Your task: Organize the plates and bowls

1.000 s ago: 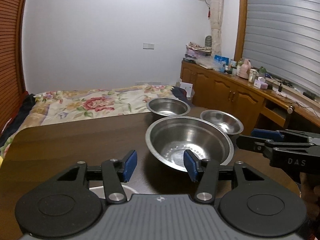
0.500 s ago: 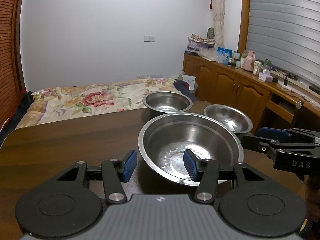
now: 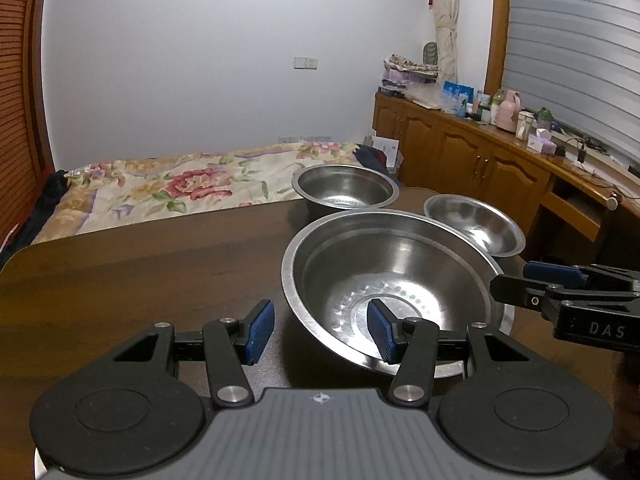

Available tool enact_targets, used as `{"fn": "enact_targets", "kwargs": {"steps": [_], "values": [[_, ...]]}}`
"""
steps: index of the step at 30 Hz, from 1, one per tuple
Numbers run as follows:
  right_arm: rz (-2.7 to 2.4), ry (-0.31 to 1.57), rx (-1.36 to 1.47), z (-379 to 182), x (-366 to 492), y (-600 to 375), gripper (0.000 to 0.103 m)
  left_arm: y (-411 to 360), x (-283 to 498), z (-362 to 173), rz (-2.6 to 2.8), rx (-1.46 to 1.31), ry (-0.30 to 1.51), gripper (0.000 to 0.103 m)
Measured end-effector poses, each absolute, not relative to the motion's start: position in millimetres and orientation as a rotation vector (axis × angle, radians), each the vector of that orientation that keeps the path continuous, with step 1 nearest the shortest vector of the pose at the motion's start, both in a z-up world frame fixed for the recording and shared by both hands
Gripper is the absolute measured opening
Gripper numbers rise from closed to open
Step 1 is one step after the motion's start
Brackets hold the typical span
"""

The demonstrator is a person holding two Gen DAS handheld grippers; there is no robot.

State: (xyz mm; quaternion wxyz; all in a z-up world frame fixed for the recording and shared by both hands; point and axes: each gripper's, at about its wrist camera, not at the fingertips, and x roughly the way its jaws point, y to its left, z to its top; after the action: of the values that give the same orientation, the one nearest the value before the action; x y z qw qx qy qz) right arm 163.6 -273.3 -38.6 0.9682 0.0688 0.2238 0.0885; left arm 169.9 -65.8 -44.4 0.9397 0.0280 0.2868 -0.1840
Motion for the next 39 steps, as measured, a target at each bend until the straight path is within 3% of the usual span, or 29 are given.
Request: {"fn": "enact_targets", "kwargs": {"steps": [27,39], "values": [[0.205,0.511,0.183,-50,189,-269,0.06,-68,183,-56,-0.366,0.056,0.619,0.039],[0.223,0.531,0.223,-55,195,-269,0.046,-71,183,-57,-0.377,0.048,0.625,0.033]]}}
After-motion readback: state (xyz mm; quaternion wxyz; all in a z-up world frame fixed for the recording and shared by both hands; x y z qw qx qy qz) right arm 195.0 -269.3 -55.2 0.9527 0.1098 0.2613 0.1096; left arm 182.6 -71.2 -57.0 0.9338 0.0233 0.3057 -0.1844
